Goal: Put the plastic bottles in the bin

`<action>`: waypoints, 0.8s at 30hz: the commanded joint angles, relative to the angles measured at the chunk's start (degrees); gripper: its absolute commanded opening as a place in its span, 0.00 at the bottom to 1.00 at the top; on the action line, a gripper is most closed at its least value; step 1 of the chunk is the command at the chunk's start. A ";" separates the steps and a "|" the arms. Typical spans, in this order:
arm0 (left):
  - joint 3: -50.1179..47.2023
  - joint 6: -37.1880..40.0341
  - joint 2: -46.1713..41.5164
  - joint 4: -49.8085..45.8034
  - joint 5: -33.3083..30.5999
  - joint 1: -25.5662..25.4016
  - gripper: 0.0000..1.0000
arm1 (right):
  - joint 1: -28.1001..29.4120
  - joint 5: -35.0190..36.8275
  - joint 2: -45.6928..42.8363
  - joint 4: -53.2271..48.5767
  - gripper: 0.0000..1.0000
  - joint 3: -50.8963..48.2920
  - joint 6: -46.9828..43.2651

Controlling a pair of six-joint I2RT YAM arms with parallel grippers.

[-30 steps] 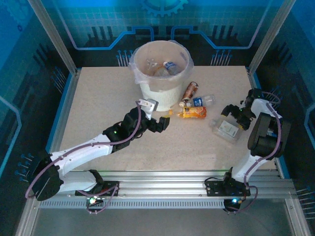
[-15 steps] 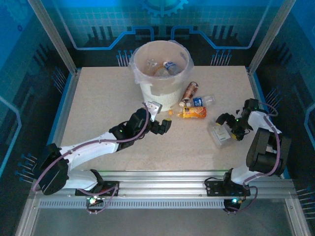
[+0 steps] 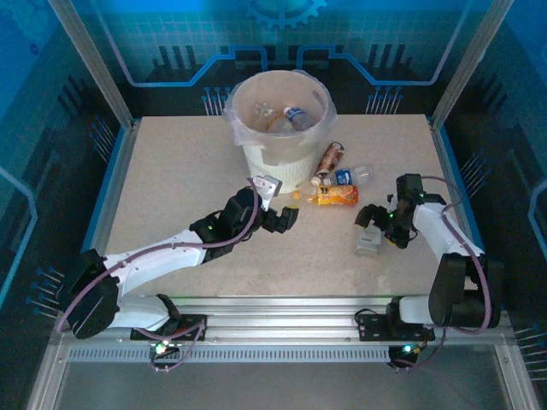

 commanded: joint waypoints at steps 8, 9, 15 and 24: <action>1.72 -0.15 0.69 1.32 -2.20 -0.44 0.99 | 7.35 11.81 3.12 -5.35 1.00 5.93 0.38; 1.73 -0.18 0.69 1.24 -2.27 -0.41 0.99 | 7.77 12.15 3.80 -5.28 1.00 6.23 0.38; 1.61 -0.59 0.78 0.83 -2.61 -0.44 0.99 | 9.22 14.59 7.76 -4.68 1.00 7.68 0.73; 1.67 -0.65 0.61 0.48 -3.56 -0.45 0.99 | 10.11 13.92 12.62 -1.18 1.00 6.55 0.81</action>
